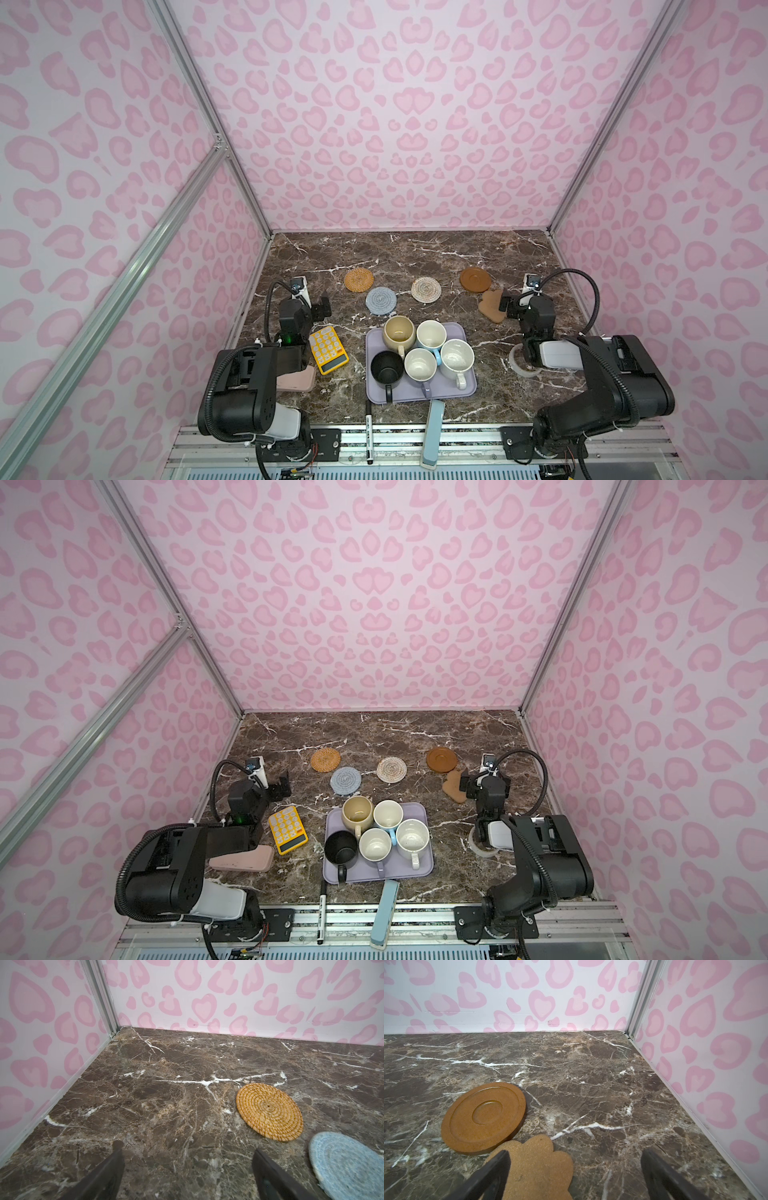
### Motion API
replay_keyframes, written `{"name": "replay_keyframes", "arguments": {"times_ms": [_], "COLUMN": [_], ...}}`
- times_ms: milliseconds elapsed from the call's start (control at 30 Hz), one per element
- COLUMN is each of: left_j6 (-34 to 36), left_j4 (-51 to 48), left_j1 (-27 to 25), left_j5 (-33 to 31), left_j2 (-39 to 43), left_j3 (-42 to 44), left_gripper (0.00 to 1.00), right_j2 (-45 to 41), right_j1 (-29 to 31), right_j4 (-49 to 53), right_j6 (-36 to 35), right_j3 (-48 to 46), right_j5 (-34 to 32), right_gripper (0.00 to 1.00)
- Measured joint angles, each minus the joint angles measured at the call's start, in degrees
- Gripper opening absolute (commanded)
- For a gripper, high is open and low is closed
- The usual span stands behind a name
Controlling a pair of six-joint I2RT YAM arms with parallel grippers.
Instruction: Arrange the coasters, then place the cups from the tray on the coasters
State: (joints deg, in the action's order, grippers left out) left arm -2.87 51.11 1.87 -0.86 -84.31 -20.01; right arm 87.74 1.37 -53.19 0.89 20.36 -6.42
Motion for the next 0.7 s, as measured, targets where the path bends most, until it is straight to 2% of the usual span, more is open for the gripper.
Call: {"name": "replay_keyframes", "arguments": {"times_ms": [533, 700], "left_j6": [-0.02, -0.02], "left_j4": [0.0, 0.31], "left_j1": [0.0, 0.0], "left_j5": [0.0, 0.02], "left_j2": [0.02, 0.31], "left_j3": [0.09, 0.61], "left_gripper": [0.97, 1.0], "right_j2": [0.02, -1.22], "right_j1": [0.0, -0.35], "right_j4": [0.0, 0.39], "right_j6": [-0.02, 0.02], "right_j3": [0.0, -0.24], "right_j5": [0.0, 0.42], "right_gripper": [1.0, 1.0]}}
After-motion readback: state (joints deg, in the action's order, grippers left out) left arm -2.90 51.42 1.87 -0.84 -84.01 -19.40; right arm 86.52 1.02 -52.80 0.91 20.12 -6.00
